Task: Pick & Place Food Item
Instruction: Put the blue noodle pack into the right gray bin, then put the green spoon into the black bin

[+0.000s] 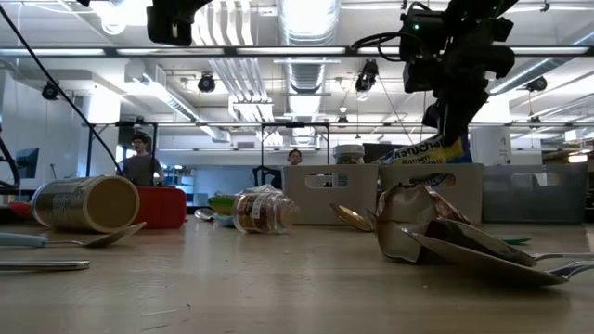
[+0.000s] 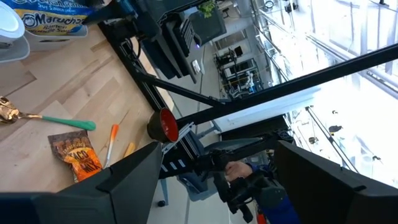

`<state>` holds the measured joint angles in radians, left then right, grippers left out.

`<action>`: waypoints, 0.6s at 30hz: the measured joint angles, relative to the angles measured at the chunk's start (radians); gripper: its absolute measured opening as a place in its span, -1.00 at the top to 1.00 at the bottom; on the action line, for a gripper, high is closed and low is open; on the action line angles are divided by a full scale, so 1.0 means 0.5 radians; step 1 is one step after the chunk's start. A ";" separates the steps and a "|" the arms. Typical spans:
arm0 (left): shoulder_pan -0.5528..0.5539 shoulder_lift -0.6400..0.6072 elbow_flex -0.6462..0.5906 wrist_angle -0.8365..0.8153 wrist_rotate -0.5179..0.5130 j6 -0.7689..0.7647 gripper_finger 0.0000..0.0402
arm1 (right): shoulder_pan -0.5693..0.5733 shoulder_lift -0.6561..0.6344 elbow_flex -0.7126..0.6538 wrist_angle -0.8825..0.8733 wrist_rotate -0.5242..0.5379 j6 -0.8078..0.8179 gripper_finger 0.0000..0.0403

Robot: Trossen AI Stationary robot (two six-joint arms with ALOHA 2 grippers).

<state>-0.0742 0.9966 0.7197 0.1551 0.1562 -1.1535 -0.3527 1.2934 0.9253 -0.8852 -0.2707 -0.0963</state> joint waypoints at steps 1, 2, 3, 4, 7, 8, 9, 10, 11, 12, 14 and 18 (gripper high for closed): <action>0.000 0.000 0.000 0.000 0.000 0.000 -0.57 | 0.000 0.000 0.000 0.000 0.000 0.002 0.49; 0.000 0.000 0.000 0.000 0.000 0.000 -0.57 | 0.000 0.000 0.000 0.000 0.000 0.009 0.45; 0.000 0.000 0.000 0.000 0.000 0.000 -0.57 | 0.000 0.000 0.000 0.000 0.000 0.017 0.40; 0.000 0.000 0.000 0.000 0.000 0.000 -0.57 | 0.000 0.000 0.000 0.000 0.000 0.023 0.35; 0.000 0.000 0.000 0.000 0.000 0.000 -0.57 | 0.000 0.000 0.000 0.000 0.000 0.024 0.20; 0.000 0.000 0.000 0.000 0.001 0.000 -0.57 | 0.000 0.000 0.000 0.000 0.000 0.030 0.15; 0.000 0.000 0.000 0.000 0.001 -0.001 -0.57 | 0.000 0.000 0.000 -0.001 0.000 0.047 0.10; 0.000 0.000 0.000 0.000 0.000 0.000 -0.57 | 0.000 0.000 0.002 -0.002 0.001 0.072 0.06; 0.000 -0.001 0.000 0.000 0.001 -0.001 -0.57 | 0.000 0.000 0.007 -0.003 0.001 0.100 0.02; 0.000 0.000 0.000 0.000 0.000 -0.001 -0.57 | 0.000 0.000 0.016 -0.014 0.003 0.133 -0.01; 0.000 -0.001 0.000 0.000 0.001 -0.001 -0.57 | 0.000 0.000 0.045 -0.066 0.018 0.186 -0.07; 0.000 0.000 0.000 -0.012 0.001 0.000 -0.57 | 0.000 0.000 0.136 -0.183 0.035 0.250 -0.10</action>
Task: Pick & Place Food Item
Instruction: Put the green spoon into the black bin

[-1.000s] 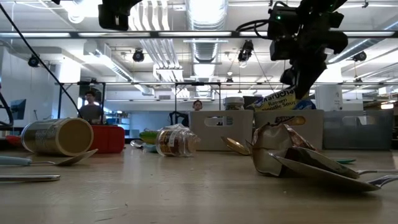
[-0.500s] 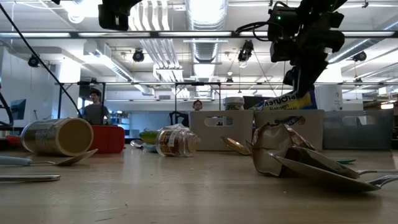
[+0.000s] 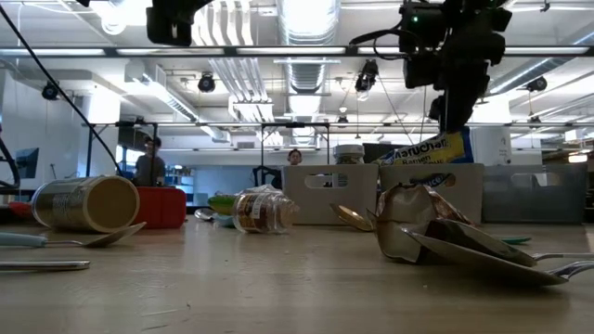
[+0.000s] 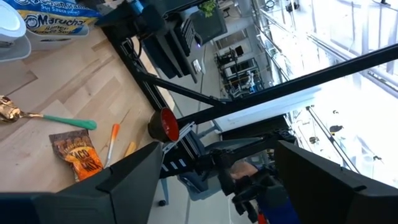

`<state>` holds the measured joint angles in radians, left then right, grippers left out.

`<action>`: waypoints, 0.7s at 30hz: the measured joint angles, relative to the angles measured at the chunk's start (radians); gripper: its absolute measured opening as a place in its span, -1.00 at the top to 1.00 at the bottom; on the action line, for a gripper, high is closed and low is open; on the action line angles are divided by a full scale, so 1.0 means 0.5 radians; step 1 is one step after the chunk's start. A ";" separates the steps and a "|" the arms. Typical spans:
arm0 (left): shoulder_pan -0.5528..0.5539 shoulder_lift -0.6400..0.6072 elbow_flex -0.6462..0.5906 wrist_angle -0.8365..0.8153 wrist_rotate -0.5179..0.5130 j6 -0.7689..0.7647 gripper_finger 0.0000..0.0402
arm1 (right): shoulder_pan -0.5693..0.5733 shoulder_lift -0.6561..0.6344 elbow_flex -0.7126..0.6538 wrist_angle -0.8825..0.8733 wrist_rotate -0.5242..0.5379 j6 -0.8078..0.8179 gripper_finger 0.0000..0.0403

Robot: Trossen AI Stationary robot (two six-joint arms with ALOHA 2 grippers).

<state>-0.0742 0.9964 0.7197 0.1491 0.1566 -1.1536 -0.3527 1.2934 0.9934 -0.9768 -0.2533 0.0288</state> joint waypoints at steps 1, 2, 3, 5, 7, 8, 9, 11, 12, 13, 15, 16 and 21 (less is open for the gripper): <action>0.000 0.000 0.000 -0.011 0.000 0.001 -0.57 | 0.002 0.000 0.033 -0.039 0.021 0.029 -0.11; 0.000 0.000 0.000 -0.035 0.000 0.000 -0.57 | 0.003 -0.001 0.065 -0.075 0.046 0.057 -0.11; 0.000 0.000 0.000 -0.063 0.001 0.000 -0.57 | 0.008 -0.001 0.100 -0.112 0.061 0.088 -0.11; 0.000 0.000 -0.001 -0.127 0.001 0.000 -0.57 | 0.030 -0.005 0.179 -0.181 0.112 0.167 -0.11; 0.000 0.000 -0.001 -0.191 0.001 -0.001 -0.57 | 0.073 -0.008 0.264 -0.230 0.150 0.270 -0.11; 0.000 0.000 -0.001 -0.224 0.001 -0.001 -0.57 | 0.102 -0.008 0.307 -0.242 0.154 0.317 -0.11; 0.000 0.000 -0.001 -0.252 0.001 -0.001 -0.57 | 0.134 -0.008 0.345 -0.242 0.159 0.374 -0.11; 0.000 0.000 -0.001 -0.291 0.002 -0.004 -0.57 | 0.220 -0.008 0.418 -0.242 0.200 0.493 -0.11; 0.000 0.000 -0.001 -0.306 0.002 -0.004 -0.57 | 0.268 -0.008 0.450 -0.240 0.224 0.554 -0.11; 0.000 0.000 -0.001 -0.320 0.002 -0.001 -0.57 | 0.323 -0.008 0.480 -0.241 0.262 0.620 -0.11; 0.000 -0.002 -0.002 -0.355 0.002 0.003 -0.57 | 0.441 -0.008 0.529 -0.239 0.343 0.753 -0.11; 0.000 -0.006 -0.002 -0.371 0.005 0.006 -0.57 | 0.503 -0.005 0.550 -0.238 0.400 0.836 -0.11; 0.012 -0.064 -0.002 -0.538 0.005 0.084 -0.57 | 0.843 0.043 0.594 -0.155 0.649 1.317 -0.11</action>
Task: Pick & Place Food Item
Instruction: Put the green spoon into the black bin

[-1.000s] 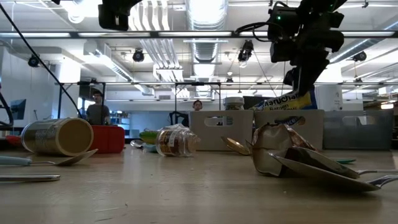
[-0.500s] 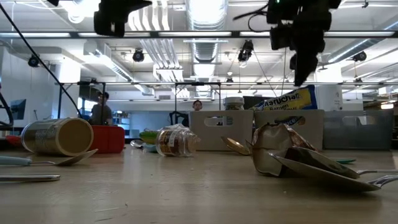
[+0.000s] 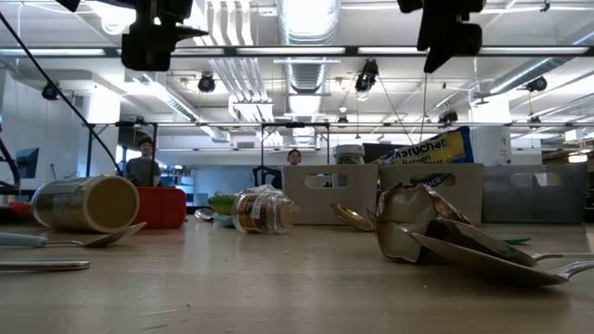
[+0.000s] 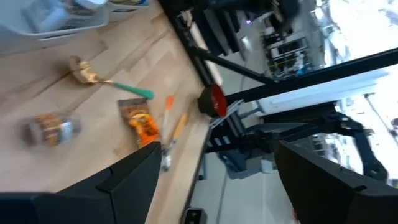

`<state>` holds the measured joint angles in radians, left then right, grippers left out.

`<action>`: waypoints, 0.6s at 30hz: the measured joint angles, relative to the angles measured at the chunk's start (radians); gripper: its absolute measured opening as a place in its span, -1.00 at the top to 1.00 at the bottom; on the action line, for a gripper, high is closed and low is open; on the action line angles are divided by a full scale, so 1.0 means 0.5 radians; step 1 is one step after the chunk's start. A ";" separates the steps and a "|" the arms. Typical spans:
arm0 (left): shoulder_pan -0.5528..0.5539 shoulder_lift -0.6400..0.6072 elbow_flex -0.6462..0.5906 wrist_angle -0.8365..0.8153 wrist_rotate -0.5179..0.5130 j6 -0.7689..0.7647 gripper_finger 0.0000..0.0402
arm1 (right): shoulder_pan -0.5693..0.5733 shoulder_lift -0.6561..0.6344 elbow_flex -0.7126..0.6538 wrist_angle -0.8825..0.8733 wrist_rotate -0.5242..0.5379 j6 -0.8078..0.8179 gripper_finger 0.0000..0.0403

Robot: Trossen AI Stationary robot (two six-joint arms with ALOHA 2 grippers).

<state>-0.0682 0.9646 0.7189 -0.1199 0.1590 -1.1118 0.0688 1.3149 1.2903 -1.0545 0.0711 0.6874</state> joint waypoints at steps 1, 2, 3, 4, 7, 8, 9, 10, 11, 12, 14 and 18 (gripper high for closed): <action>0.005 -0.015 0.000 -0.044 -0.003 0.008 -0.57 | 0.068 0.022 0.001 0.020 0.050 0.099 -0.11; 0.012 -0.032 0.000 -0.091 -0.005 0.013 -0.57 | 0.134 0.049 0.001 0.045 0.103 0.200 -0.11; 0.015 -0.049 0.000 -0.146 -0.008 0.023 -0.57 | 0.194 0.073 0.000 0.074 0.156 0.296 -0.11; 0.019 -0.067 0.000 -0.192 -0.015 0.030 -0.57 | 0.253 0.106 -0.002 0.102 0.206 0.387 -0.11; 0.033 -0.123 0.000 -0.327 -0.038 0.045 -0.57 | 0.390 0.234 0.001 0.148 0.334 0.628 -0.11; 0.036 -0.139 0.000 -0.353 -0.047 0.059 -0.57 | 0.425 0.287 0.011 0.143 0.367 0.698 -0.11; 0.036 -0.159 0.000 -0.382 -0.055 0.073 -0.57 | 0.454 0.343 0.028 0.141 0.396 0.761 -0.11; 0.037 -0.177 0.000 -0.412 -0.062 0.081 -0.57 | 0.479 0.394 0.045 0.144 0.425 0.818 -0.11; 0.037 -0.192 0.000 -0.421 -0.066 0.086 -0.57 | 0.498 0.441 0.061 0.145 0.448 0.869 -0.11; 0.037 -0.208 0.000 -0.426 -0.066 0.094 -0.57 | 0.511 0.490 0.081 0.141 0.465 0.913 -0.11; 0.037 -0.239 0.000 -0.464 -0.067 0.114 -0.57 | 0.523 0.584 0.120 0.151 0.491 0.974 -0.11; 0.037 -0.293 0.001 -0.507 -0.066 0.137 -0.57 | 0.521 0.737 0.161 0.164 0.487 1.062 -0.11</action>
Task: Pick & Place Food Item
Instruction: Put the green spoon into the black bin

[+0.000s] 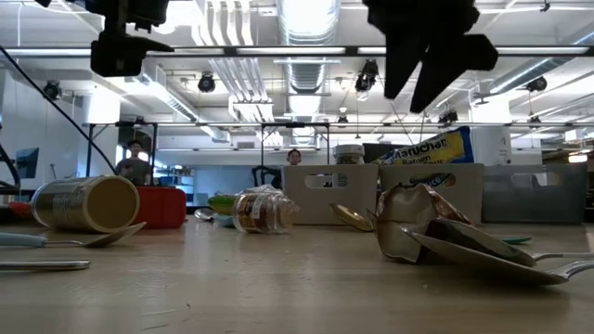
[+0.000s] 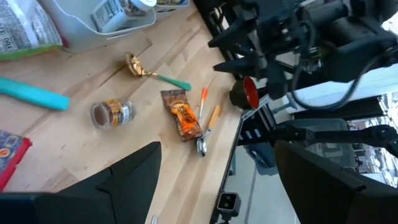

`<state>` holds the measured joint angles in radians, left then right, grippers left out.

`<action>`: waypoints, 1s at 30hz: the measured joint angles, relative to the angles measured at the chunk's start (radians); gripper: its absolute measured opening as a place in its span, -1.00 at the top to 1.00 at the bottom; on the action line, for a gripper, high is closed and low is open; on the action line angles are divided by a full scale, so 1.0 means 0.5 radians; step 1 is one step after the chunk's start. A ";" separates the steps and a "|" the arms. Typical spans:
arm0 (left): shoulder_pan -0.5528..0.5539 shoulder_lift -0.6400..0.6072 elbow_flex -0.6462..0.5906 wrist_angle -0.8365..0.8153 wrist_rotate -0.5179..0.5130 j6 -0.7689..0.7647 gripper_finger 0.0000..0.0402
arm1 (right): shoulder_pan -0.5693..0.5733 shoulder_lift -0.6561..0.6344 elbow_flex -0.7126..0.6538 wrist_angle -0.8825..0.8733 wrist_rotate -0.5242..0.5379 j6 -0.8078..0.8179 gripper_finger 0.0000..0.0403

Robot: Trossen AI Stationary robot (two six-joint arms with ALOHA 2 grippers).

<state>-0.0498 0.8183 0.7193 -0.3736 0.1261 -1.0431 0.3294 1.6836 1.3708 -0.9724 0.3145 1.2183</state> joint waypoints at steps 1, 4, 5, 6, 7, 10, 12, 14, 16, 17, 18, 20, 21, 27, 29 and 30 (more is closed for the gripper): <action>0.000 -0.012 0.000 -0.001 0.000 0.000 -0.57 | -0.001 0.027 0.000 0.002 -0.005 0.017 -0.11; 0.000 -0.048 0.000 -0.040 0.000 0.000 -0.57 | 0.000 0.090 -0.019 0.085 -0.041 0.021 -0.11; 0.000 -0.061 0.000 -0.048 0.000 0.000 -0.57 | -0.004 0.112 -0.037 0.113 -0.061 0.017 -0.11; 0.000 -0.074 0.000 -0.072 0.001 0.000 -0.57 | -0.005 0.128 -0.059 0.150 -0.086 0.012 -0.11; 0.000 -0.083 -0.001 -0.088 0.006 0.000 -0.57 | -0.009 0.143 -0.086 0.202 -0.111 0.011 -0.11; -0.002 -0.118 0.000 -0.113 0.017 0.000 -0.57 | -0.014 0.191 -0.175 0.321 -0.167 -0.025 -0.11; -0.002 -0.135 0.001 -0.112 0.031 0.000 -0.57 | -0.015 0.207 -0.223 0.396 -0.171 -0.092 -0.11; -0.002 -0.153 0.001 -0.124 0.038 0.000 -0.57 | -0.025 0.211 -0.279 0.468 -0.182 -0.113 -0.11; -0.002 -0.159 0.001 -0.123 0.045 0.000 -0.57 | -0.039 0.211 -0.337 0.555 -0.191 -0.125 -0.11; -0.002 -0.164 0.001 -0.135 0.046 0.000 -0.57 | -0.051 0.211 -0.368 0.597 -0.208 -0.135 -0.11; -0.002 -0.165 0.001 -0.144 0.046 0.000 -0.57 | -0.064 0.210 -0.398 0.651 -0.223 -0.146 -0.11; -0.002 -0.167 0.001 -0.147 0.046 0.000 -0.57 | -0.086 0.207 -0.460 0.751 -0.258 -0.151 -0.11; -0.002 -0.167 0.001 -0.153 0.046 0.000 -0.57 | -0.097 0.207 -0.491 0.779 -0.265 -0.151 -0.11; -0.002 -0.167 0.001 -0.153 0.046 0.000 -0.57 | -0.152 0.206 -0.602 0.881 -0.205 -0.152 -0.10; -0.002 -0.167 0.001 -0.153 0.046 0.000 -0.57 | -0.167 0.206 -0.622 0.892 -0.204 -0.179 -0.06; -0.002 -0.167 0.001 -0.153 0.046 0.000 -0.57 | -0.174 0.206 -0.635 0.902 -0.204 -0.199 -0.03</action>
<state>-0.0509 0.7345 0.7197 -0.4500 0.1490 -1.0431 0.2422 1.7866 1.0535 -0.5213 0.2123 1.1188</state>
